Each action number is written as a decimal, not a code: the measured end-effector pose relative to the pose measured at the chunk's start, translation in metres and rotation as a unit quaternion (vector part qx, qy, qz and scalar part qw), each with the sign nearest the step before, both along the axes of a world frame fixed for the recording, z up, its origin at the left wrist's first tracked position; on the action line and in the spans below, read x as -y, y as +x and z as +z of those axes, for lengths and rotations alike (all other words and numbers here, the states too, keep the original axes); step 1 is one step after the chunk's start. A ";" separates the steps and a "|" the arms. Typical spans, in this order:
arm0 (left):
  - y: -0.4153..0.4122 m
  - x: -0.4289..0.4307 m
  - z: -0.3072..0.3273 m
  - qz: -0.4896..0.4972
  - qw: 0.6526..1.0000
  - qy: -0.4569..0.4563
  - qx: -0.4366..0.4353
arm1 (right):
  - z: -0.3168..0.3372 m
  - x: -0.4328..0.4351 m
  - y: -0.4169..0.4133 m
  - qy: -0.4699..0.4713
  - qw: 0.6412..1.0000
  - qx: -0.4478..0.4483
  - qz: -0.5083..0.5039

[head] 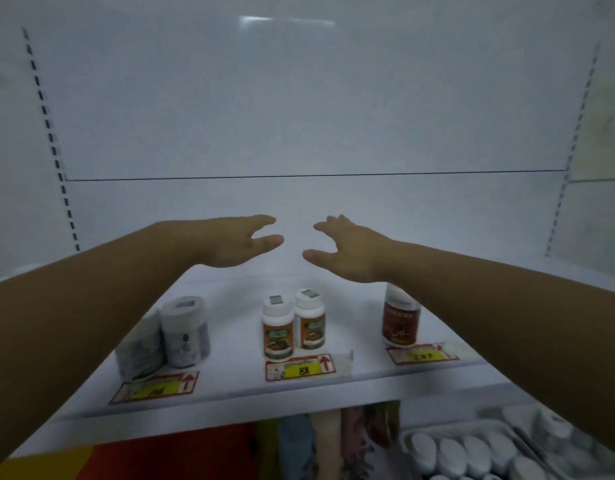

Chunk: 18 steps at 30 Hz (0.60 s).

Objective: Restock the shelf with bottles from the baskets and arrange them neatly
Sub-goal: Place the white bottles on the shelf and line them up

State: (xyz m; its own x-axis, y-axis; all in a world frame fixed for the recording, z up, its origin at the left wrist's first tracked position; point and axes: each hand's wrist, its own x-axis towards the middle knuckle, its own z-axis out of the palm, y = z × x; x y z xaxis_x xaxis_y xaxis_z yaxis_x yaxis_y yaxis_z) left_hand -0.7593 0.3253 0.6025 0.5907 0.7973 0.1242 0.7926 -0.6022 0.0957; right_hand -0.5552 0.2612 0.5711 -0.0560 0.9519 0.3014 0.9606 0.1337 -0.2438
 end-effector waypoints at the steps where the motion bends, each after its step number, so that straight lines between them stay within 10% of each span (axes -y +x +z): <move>1: 0.011 0.006 0.002 -0.004 1.000 0.003 -0.002 | 0.001 0.009 0.013 0.003 1.000 -0.004 -0.008; 11: 0.178 0.112 -0.028 -0.092 0.995 0.014 0.028 | -0.025 0.142 0.163 0.025 0.999 -0.022 -0.043; 18: 0.310 0.206 -0.103 -0.224 0.952 -0.051 0.203 | -0.084 0.254 0.269 0.046 0.993 -0.053 -0.094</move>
State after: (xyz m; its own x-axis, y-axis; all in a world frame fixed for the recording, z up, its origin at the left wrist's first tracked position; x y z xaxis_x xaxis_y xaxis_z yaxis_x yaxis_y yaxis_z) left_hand -0.4497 0.1193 0.4990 0.7936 0.4974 0.3504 0.3445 -0.8420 0.4152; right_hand -0.2862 0.0069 0.4869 0.1566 0.9107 0.3824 0.9406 -0.0194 -0.3390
